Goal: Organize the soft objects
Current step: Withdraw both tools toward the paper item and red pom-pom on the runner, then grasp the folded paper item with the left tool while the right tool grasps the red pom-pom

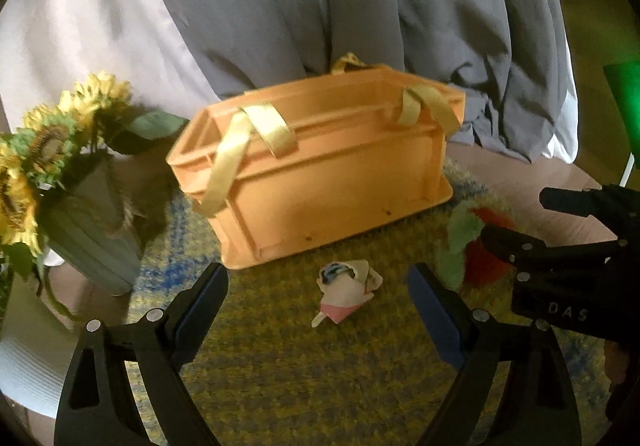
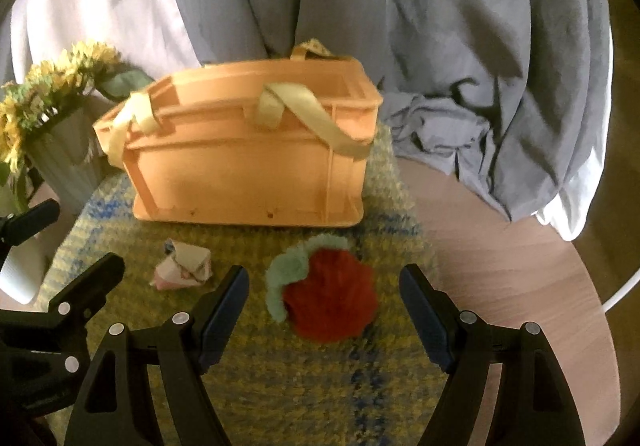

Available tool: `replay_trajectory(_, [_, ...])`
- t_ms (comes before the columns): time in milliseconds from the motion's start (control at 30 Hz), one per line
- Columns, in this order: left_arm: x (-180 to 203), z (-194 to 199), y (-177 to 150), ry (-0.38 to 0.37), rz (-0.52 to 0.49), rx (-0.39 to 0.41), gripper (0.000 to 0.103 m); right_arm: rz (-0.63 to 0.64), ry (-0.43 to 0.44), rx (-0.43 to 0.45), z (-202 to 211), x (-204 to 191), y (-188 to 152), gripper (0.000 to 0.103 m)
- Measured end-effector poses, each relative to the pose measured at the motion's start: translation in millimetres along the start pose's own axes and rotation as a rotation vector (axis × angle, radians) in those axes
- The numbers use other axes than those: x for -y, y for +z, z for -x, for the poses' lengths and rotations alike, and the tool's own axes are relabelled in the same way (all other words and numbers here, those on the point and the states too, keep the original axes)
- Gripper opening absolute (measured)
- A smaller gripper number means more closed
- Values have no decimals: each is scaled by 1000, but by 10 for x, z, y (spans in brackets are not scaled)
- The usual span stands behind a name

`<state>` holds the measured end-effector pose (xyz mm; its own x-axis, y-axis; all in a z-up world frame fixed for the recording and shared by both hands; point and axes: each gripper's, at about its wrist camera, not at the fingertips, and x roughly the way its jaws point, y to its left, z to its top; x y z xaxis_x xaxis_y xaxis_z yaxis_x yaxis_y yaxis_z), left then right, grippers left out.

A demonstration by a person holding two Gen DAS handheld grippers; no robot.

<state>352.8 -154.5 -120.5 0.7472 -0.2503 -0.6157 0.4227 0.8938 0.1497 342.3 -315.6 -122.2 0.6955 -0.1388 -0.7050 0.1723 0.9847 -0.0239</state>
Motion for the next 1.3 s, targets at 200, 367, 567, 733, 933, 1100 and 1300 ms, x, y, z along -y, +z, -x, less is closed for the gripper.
replay_trajectory(200, [47, -260, -48, -26, -26, -49, 92, 2, -10, -49, -234, 34, -34, 78])
replay_trajectory(367, [50, -459, -51, -46, -25, -89, 92, 0, 1, -81, -421, 50, -38, 78])
replay_trajectory(567, [51, -713, -38, -70, -3, -142, 87, 9, 32, -103, -601, 26, -33, 78])
replay_trajectory(733, [67, -863, -27, -81, 17, -166, 77, -2, 45, -123, -723, 37, -30, 77])
replay_trajectory(933, [99, -973, -16, -101, 36, -191, 55, -21, 83, -144, -805, 58, -27, 63])
replay_trajectory(1100, [110, -999, -24, -111, 38, -209, 42, -26, 92, -149, -827, 71, -24, 54])
replay_trajectory(1300, [160, -972, -7, -125, 55, -216, 38, -43, 107, -148, -811, 105, -36, 46])
